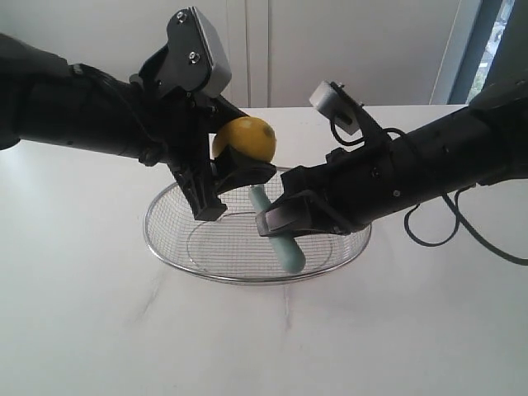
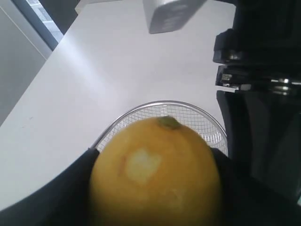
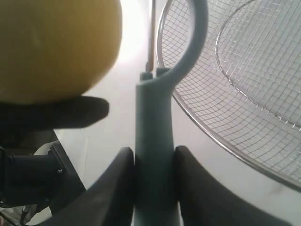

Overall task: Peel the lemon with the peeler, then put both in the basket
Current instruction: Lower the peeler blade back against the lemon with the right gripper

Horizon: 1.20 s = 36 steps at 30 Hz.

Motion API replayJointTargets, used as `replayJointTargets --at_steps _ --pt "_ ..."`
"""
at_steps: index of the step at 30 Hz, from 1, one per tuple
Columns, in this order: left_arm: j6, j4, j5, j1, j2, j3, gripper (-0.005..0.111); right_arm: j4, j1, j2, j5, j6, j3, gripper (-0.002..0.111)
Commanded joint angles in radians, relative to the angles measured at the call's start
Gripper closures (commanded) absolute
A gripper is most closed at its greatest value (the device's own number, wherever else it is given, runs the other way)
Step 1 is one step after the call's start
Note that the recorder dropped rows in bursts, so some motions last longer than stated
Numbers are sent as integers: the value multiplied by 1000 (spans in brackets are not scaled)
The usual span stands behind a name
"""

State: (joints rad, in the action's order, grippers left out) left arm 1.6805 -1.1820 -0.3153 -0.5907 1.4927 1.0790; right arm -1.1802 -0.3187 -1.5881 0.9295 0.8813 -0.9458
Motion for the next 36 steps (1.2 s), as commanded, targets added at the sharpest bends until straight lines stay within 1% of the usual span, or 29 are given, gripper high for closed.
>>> replayJointTargets --at_steps 1,11,18,25,36 --pt "-6 -28 -7 -1 -4 -3 107 -14 1 21 7 17 -9 108" --pt "-6 -21 0 -1 -4 -3 107 -6 3 50 1 30 -10 108" --pt "-6 -12 39 -1 -4 -3 107 -6 40 50 4 30 -10 108" --pt "-6 -12 65 -1 -4 -3 107 -8 41 50 11 28 -10 108" --pt "-6 -12 60 -1 -4 -3 107 -14 41 50 17 28 -10 108"
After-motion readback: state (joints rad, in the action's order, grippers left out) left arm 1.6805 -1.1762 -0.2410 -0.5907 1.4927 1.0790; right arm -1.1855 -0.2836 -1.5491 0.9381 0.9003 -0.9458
